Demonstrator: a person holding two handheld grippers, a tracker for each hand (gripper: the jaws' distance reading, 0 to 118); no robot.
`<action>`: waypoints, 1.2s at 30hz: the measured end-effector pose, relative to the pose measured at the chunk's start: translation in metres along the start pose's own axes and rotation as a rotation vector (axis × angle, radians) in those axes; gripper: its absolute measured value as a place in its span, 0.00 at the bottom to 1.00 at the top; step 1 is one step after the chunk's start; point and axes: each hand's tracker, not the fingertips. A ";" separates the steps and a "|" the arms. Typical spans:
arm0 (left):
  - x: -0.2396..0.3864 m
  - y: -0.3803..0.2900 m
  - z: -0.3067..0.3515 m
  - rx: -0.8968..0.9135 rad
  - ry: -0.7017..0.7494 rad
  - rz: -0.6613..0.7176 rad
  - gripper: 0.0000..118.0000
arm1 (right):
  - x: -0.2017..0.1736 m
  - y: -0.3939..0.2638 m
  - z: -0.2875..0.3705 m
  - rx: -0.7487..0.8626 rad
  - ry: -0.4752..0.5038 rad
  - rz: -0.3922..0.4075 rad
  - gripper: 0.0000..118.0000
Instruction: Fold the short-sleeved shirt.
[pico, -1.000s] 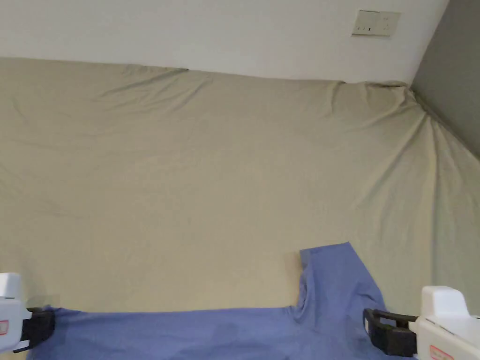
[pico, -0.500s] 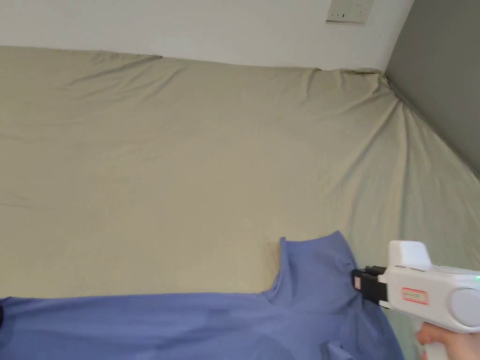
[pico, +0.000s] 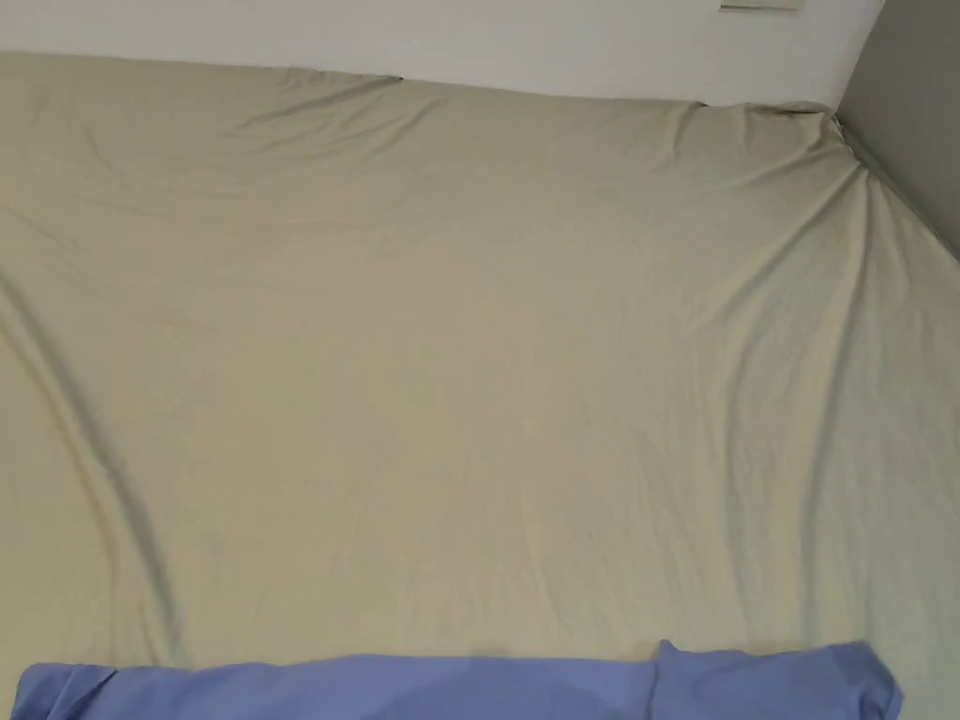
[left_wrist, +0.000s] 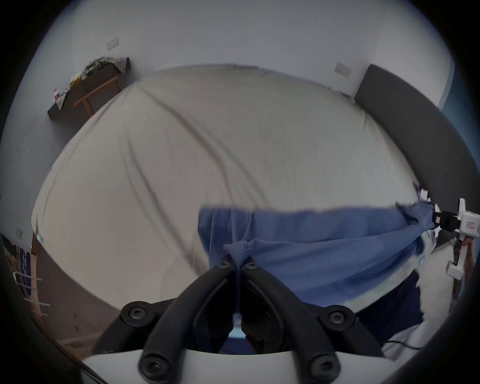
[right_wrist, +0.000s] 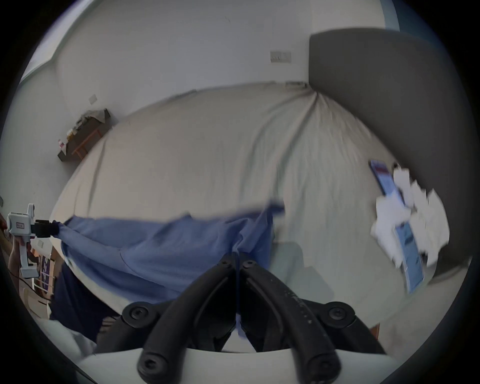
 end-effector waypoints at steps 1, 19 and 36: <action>0.001 -0.013 -0.006 0.004 0.004 -0.005 0.02 | 0.000 -0.015 -0.006 -0.016 0.003 -0.008 0.01; 0.037 -0.018 0.162 1.028 -0.091 0.009 0.06 | -0.091 -0.012 0.154 0.945 -0.269 0.087 0.02; -0.161 -0.013 -0.036 0.155 -0.942 0.683 1.00 | -0.157 0.014 0.165 0.863 -0.024 0.085 0.00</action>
